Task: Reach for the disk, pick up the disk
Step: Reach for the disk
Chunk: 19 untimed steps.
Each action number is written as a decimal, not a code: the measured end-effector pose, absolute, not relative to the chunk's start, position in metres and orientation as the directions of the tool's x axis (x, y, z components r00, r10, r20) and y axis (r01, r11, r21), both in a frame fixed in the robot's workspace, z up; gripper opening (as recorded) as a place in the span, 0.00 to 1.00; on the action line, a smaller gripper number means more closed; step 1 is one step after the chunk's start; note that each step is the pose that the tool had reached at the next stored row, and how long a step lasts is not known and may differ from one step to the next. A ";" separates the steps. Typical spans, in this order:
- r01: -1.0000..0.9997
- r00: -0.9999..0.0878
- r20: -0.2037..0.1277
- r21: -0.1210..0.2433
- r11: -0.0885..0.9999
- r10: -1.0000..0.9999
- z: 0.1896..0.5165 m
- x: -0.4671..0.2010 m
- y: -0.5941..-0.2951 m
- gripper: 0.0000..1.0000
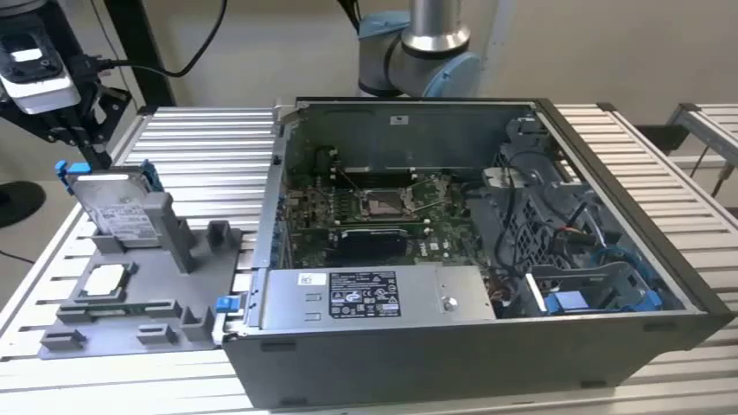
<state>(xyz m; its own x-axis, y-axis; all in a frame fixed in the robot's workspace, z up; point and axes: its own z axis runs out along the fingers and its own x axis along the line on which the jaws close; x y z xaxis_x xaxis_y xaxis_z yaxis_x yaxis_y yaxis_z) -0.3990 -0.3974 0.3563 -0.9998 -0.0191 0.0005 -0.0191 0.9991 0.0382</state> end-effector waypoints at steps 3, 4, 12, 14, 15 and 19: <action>-0.019 -1.000 0.000 0.038 0.999 -0.019 0.356 -0.399 -0.397 0.00; -0.019 -1.000 0.000 0.038 0.999 -0.019 0.356 -0.399 -0.397 0.00; -0.019 -1.000 0.001 0.038 0.999 -0.019 0.356 -0.408 -0.386 0.00; -0.019 -1.000 0.001 0.038 0.999 -0.019 0.356 -0.413 -0.384 0.00; -0.019 -1.000 0.001 0.038 0.999 -0.019 0.356 -0.416 -0.384 0.00; -0.019 -1.000 0.001 0.038 0.999 -0.019 0.356 -0.427 -0.381 0.00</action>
<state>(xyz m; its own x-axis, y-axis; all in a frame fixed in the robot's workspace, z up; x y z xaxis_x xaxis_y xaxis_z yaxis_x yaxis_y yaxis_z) -0.4271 -0.3806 0.3561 -0.9998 -0.0191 0.0005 -0.0191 0.9991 0.0382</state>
